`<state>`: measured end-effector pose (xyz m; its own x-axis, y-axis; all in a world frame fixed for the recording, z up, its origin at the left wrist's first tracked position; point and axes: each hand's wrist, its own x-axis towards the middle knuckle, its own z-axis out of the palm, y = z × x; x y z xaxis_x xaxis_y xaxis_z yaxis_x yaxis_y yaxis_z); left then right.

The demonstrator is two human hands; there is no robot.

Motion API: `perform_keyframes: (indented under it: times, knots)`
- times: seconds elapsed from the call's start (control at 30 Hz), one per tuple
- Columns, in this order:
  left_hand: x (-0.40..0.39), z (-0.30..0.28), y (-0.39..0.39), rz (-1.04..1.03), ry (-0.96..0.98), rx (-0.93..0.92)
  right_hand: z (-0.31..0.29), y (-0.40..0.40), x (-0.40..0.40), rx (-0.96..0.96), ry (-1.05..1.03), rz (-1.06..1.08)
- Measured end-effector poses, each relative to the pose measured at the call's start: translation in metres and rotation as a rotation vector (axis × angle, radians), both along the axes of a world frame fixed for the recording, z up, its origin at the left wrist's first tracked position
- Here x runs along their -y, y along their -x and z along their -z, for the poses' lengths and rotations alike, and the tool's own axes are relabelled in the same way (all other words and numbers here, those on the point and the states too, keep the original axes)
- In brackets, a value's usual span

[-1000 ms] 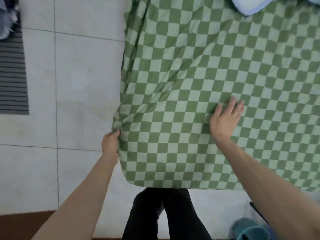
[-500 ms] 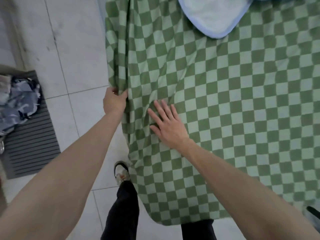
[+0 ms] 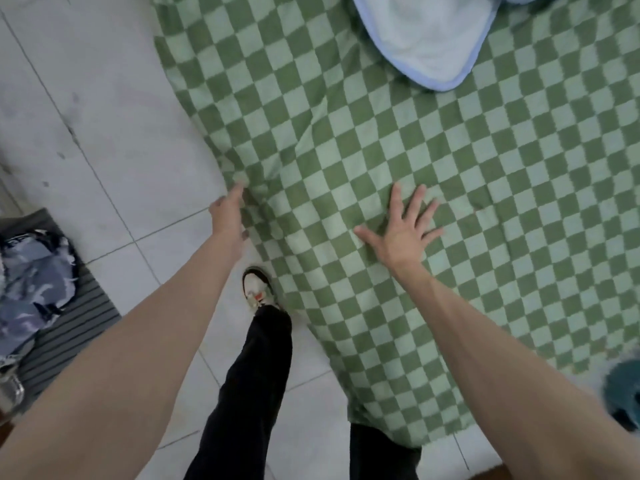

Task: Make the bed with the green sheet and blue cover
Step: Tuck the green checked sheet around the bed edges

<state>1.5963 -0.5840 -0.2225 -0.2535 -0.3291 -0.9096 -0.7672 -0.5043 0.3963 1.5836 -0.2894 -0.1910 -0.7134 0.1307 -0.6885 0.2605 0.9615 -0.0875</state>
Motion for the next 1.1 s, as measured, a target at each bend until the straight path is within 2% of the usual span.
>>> perform_keyframes:
  times: [0.13,0.33,0.43,0.5,0.57,0.67,0.73,0.83,0.93,1.0,1.1]
  knots:
    - [0.022,0.001,0.07,0.037,0.01,-0.174,0.004,0.011,0.041,0.095,-0.019,0.137]
    - [0.035,0.018,0.089,0.266,0.485,-0.146,0.003,0.031,0.057,0.222,-0.111,0.175]
    - [0.047,0.016,0.087,0.433,0.637,-0.125,-0.002,0.032,0.059,0.237,-0.154,0.172]
    - [0.06,0.013,0.092,0.442,0.709,-0.036,-0.004,0.035,0.061,0.262,-0.17,0.168]
    - [0.072,0.016,0.102,0.364,0.666,0.048,-0.007,0.039,0.064,0.302,-0.175,0.172]
    - [0.086,0.018,0.117,0.355,0.357,0.071,-0.015,0.046,0.065,0.338,-0.194,0.173]
    - [0.097,0.007,0.129,0.415,0.266,0.054,-0.021,0.05,0.066,0.36,-0.173,0.182]
    - [0.121,-0.015,0.161,0.504,0.412,0.02,-0.032,0.059,0.07,0.395,-0.14,0.238]
    - [0.143,-0.035,0.214,0.571,0.547,-0.063,-0.039,0.087,0.088,0.192,-0.105,0.387]
    - [0.152,-0.041,0.255,0.615,0.596,-0.08,-0.039,0.126,0.108,0.06,-0.086,0.439]
    - [0.16,-0.041,0.312,0.764,0.654,-0.057,-0.029,0.205,0.145,0.064,-0.055,0.442]
